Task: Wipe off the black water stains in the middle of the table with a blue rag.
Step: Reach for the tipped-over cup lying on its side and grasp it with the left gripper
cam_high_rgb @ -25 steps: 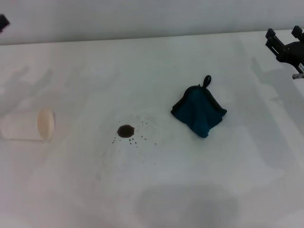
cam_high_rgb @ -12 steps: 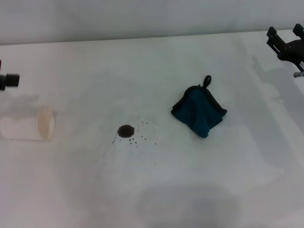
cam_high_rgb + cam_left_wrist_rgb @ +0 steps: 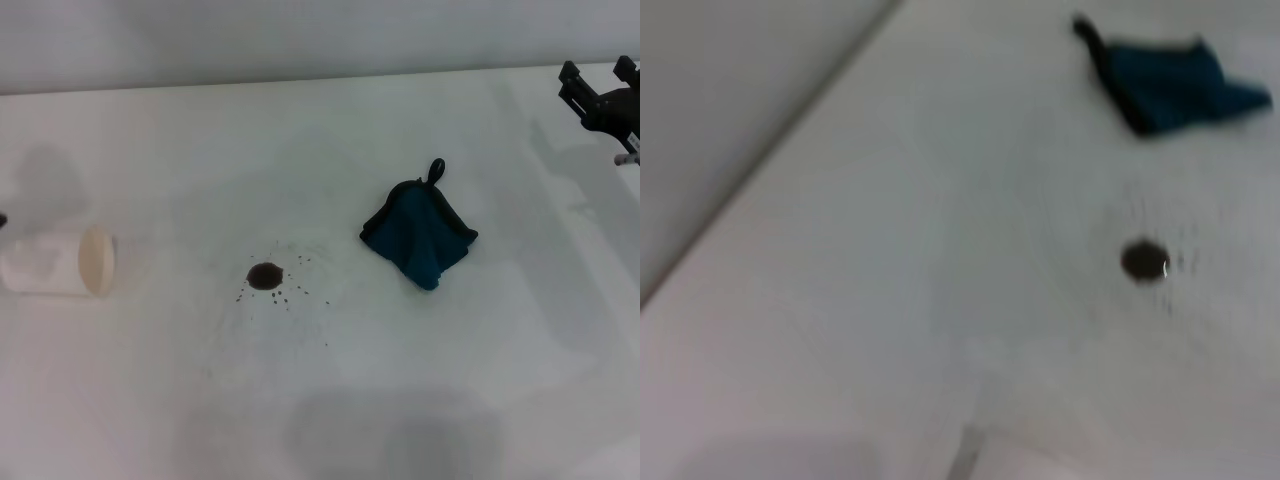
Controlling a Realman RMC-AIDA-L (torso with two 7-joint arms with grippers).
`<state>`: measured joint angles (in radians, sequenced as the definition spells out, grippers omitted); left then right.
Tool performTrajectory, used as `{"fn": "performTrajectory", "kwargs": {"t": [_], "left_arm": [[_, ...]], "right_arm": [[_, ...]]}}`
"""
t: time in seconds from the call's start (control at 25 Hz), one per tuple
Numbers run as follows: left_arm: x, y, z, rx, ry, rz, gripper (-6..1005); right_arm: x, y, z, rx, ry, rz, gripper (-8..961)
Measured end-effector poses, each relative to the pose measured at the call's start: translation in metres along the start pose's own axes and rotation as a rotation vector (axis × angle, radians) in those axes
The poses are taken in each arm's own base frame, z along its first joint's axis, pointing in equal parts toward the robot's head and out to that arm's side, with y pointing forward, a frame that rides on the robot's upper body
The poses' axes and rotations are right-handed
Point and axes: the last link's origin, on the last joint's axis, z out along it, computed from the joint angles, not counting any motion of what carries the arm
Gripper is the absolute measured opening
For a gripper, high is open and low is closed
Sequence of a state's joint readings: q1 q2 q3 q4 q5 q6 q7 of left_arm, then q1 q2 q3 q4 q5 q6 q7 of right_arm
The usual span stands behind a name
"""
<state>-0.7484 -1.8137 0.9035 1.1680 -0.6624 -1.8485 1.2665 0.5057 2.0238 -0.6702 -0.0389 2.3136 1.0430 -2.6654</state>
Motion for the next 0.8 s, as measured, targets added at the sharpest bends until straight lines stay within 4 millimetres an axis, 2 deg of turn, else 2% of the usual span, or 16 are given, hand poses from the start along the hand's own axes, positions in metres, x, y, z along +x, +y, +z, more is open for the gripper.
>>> {"fn": "performTrajectory", "kwargs": {"t": [0.28,0.52,0.8], "left_arm": [[0.008,0.009,0.034,-0.013,-0.205,0.222,877],[0.008,0.009,0.051,0.006,-0.234,0.348,878],[-0.005,0.006,0.064,0.04,-0.238,0.39,877]], "right_arm": [[0.001,0.001,0.001,0.032,-0.009,0.079,795],[0.007,0.004,-0.001,0.043,0.005,0.116,795],[0.016,0.008,-0.007,0.067,0.025,0.172,795]]}}
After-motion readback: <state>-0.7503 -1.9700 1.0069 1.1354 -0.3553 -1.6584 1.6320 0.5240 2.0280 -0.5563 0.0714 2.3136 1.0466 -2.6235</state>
